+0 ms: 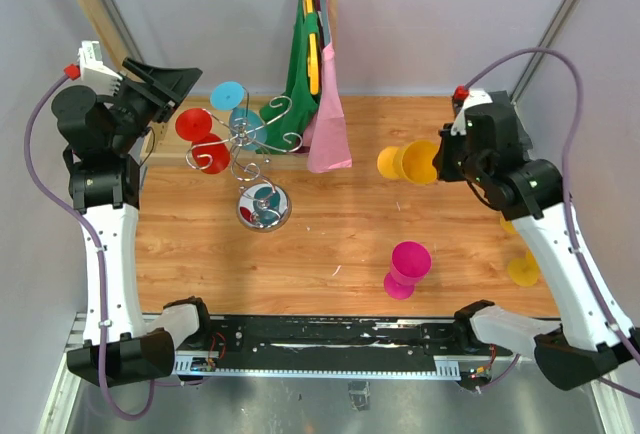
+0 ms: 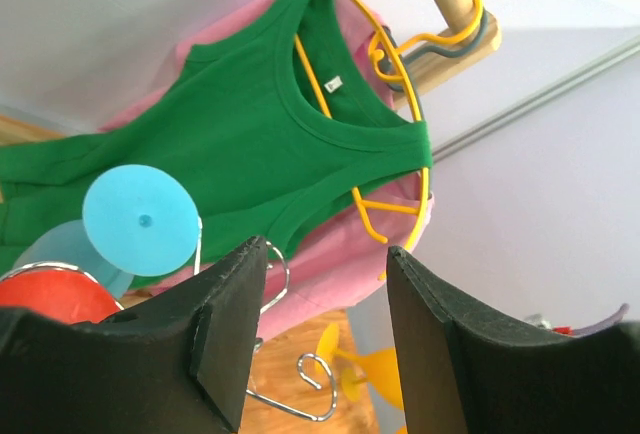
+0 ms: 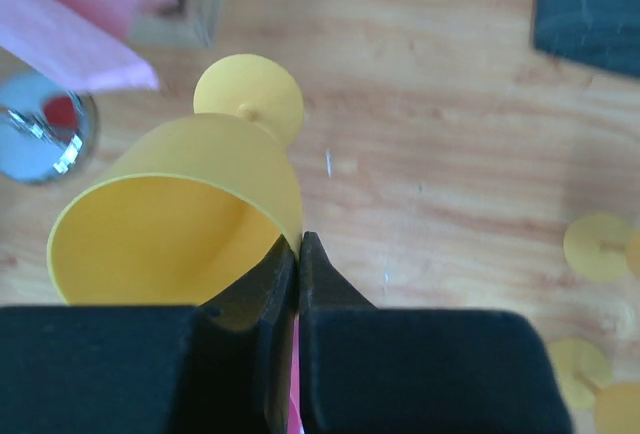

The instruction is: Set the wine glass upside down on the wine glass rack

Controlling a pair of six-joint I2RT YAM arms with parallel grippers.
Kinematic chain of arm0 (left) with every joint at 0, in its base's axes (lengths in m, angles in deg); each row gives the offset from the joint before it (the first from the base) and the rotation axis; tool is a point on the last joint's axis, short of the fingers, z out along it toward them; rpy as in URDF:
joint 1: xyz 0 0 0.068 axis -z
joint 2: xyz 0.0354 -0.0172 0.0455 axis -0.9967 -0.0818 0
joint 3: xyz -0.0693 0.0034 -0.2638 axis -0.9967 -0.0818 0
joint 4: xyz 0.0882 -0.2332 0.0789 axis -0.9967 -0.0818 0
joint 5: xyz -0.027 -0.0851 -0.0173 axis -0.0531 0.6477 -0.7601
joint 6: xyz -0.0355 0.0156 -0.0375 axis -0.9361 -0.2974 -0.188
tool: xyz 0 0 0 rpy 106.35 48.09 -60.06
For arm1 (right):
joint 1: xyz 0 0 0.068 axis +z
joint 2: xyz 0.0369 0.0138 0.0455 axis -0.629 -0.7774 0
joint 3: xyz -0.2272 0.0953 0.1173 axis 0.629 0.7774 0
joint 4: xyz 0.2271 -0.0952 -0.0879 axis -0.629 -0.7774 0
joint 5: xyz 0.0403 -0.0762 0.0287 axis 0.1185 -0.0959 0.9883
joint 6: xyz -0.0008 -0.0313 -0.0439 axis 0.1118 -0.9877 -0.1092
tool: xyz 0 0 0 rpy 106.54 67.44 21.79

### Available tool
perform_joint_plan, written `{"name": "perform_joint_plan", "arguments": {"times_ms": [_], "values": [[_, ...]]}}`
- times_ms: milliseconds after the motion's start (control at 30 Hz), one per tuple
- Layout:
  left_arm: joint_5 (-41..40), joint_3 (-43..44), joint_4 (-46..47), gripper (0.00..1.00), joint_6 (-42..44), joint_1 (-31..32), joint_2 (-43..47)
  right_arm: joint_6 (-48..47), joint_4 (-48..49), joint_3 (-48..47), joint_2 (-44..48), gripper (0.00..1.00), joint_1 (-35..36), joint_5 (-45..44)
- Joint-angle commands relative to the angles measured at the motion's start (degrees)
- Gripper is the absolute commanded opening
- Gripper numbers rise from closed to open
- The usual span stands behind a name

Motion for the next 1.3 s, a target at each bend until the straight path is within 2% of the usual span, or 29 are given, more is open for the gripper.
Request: {"name": "perform_joint_plan", "arguments": {"times_ms": [0,367,633,833,967,1167,1267], "values": [[4.8,-1.84,7.08,0.56,-4.76,-0.24,-0.01,2.69,12.08,-1.87,3.9,0.01,0.72,-2.52],[2.71,1.86,9.33,0.56,-6.69,3.49,-4.83,5.86,30.88,-11.36,3.59,0.01,0.81,-0.32],[4.52,3.47,16.05,0.56,-12.55,9.88,-8.28,13.64,45.9,-13.22,0.0,0.01,0.58,14.3],[7.48,1.46,25.45,0.58,-20.32,11.82,-8.18,28.16,61.65,-14.39,-5.98,0.01,-1.91,31.59],[8.04,0.48,27.44,0.6,-22.75,12.08,-7.11,39.03,73.85,-14.44,-10.23,0.01,-3.73,40.95],[10.03,-3.56,40.26,0.61,-34.53,12.08,-6.39,54.36,92.3,-13.46,-16.54,0.01,-4.9,49.27],[9.81,-3.68,43.57,0.62,-38.19,12.08,-6.4,63.3,102.54,-14.66,-20.66,0.01,-4.85,51.52]]}}
